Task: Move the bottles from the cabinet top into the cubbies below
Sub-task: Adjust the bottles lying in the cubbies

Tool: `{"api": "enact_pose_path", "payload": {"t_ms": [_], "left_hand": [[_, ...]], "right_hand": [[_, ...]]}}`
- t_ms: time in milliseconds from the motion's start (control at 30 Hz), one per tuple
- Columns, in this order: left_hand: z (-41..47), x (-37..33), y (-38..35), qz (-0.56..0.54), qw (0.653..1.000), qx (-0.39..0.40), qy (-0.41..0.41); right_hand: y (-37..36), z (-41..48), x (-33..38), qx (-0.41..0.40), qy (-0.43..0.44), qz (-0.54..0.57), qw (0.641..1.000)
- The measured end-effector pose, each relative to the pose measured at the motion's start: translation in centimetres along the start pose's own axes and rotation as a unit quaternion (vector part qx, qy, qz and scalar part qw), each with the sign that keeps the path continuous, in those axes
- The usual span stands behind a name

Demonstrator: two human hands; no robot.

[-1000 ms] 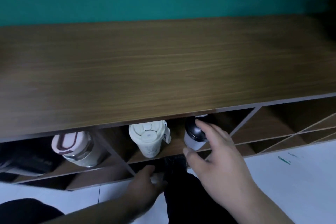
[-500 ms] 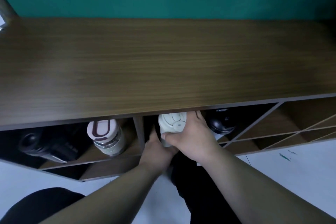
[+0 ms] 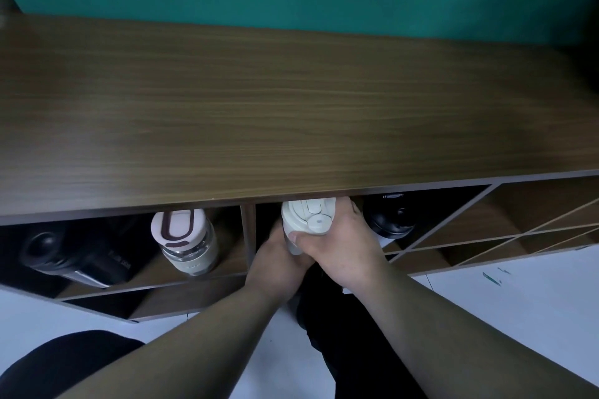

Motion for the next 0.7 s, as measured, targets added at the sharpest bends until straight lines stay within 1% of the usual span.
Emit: {"api": "enact_pose_path", "payload": {"t_ms": [267,400,467,533,600,633,700], "left_hand": [[0.3,0.4,-0.1,0.021,1.0,-0.005,0.001],[0.0,1.1,-0.2,0.043,0.998,0.014,0.038],[-0.5,2.1,-0.4,0.052,0.995,0.051,0.069],[-1.4,3.2,-0.8,0.073,0.989,0.101,0.078],[-2.9,4.2,-0.6,0.127,0.977,0.151,0.081],[-3.3,5.0,-0.4,0.154,0.97,0.167,0.083],[-4.2,6.2,1.1,0.172,0.967,0.168,0.085]], "right_hand": [[-0.2,0.2,-0.2,0.0,0.001,0.011,1.0],[-0.1,-0.2,-0.3,0.012,0.007,0.008,1.0],[0.5,-1.1,0.4,0.004,0.04,-0.007,0.999],[1.3,-2.8,1.5,-0.016,0.085,-0.037,0.996],[1.7,-4.8,2.9,-0.031,0.132,-0.072,0.988],[1.4,-5.8,3.9,-0.019,0.154,-0.082,0.984],[-0.7,-7.5,5.4,0.055,0.173,-0.088,0.979]]}}
Point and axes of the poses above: each hand's wrist, its own z-axis towards the middle knuckle, its own y-axis out of the back of the hand, x = y × z, the point moved 10 cm from there along z, towards the middle knuckle, and after that the axes turned 13 degrees about z, right-handed, at the moved point
